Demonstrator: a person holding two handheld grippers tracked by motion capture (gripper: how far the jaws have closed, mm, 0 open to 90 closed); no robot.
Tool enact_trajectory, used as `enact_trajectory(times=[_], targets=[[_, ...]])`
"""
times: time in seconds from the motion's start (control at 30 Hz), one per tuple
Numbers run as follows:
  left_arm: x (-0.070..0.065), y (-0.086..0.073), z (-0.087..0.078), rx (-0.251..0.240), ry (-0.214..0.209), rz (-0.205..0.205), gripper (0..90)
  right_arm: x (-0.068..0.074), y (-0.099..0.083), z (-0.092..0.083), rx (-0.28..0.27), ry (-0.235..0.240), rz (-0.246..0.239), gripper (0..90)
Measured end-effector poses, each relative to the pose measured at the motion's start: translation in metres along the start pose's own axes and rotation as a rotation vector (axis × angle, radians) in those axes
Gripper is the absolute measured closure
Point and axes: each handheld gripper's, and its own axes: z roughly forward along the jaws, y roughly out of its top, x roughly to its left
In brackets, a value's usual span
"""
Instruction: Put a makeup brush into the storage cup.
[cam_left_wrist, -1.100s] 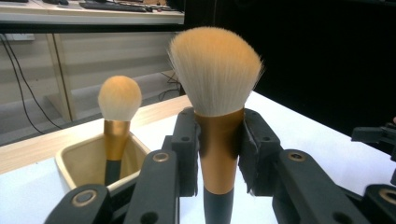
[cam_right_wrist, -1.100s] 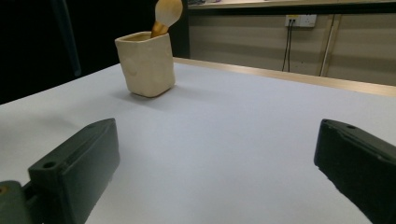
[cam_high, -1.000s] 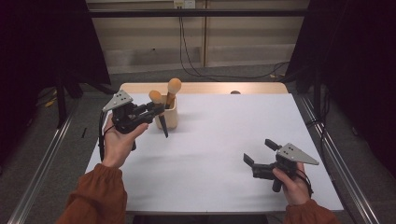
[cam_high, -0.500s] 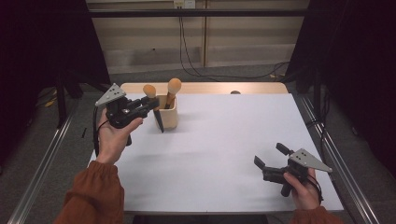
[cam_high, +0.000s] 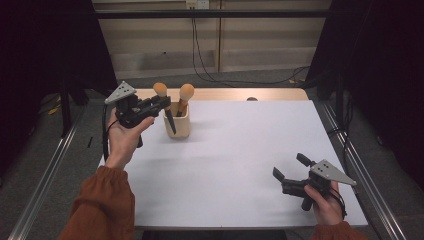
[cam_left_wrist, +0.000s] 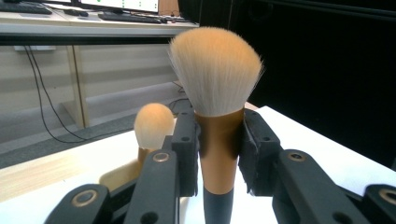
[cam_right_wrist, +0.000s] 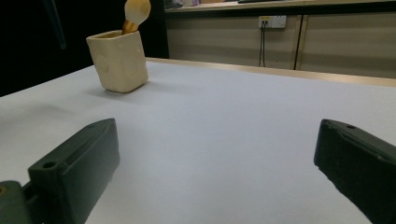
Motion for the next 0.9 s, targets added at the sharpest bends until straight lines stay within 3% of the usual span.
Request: enact_trajectory(times=[0.9], targets=[[0.022,0.041,0.005,-0.058,0.062,0.042,70.0,0.0,0.0,0.0,-0.005,-0.01,-0.003,0.3]])
